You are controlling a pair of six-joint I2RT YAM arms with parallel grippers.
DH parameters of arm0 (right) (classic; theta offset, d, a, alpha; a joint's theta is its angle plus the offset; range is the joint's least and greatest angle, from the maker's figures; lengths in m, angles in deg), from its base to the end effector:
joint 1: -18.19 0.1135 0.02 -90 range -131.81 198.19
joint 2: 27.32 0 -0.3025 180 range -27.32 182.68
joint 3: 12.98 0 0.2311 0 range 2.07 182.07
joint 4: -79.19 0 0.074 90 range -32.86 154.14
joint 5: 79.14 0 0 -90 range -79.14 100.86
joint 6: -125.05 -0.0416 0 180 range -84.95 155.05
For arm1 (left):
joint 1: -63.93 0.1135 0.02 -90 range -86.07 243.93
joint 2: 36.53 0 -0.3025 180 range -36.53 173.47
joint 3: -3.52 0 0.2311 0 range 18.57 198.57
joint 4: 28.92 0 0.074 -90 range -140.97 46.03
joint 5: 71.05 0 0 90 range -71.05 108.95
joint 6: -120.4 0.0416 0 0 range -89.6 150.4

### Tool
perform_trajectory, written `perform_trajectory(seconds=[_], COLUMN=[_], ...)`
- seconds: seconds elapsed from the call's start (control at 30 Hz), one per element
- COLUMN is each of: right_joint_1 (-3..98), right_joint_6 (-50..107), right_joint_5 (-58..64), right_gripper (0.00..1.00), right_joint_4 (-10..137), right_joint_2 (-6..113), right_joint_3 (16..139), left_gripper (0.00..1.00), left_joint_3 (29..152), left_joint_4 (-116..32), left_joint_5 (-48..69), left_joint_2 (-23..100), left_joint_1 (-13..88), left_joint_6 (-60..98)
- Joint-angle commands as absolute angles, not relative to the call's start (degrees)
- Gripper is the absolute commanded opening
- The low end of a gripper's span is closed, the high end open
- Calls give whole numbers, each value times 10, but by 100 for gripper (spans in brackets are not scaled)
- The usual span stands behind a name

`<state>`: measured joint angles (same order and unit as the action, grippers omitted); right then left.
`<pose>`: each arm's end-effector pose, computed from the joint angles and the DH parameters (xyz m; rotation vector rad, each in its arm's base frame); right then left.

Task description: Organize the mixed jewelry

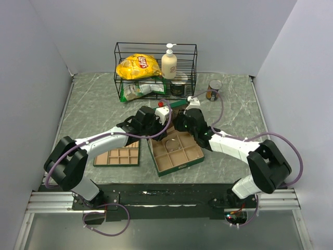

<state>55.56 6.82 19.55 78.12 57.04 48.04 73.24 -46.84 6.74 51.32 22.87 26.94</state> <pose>0.2480 0.1815 0.2754 -0.0629 2.0388 0.5810 0.2362 -0.2175 0.2764 0.8452 2.1009 -0.6598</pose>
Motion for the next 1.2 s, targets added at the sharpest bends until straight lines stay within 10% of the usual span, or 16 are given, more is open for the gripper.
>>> perform_trajectory(seconds=[0.0,1.17], right_joint_1=[555,464], right_joint_6=[89,53], right_joint_5=[247,214], right_gripper=[33,51], right_joint_4=[782,702], right_joint_2=[502,448], right_joint_3=[455,376], left_gripper=[40,65], left_joint_3=[729,787], left_joint_4=[-470,-502], left_joint_5=[38,64], left_joint_2=[495,409], left_joint_1=[221,220], left_joint_6=[266,264])
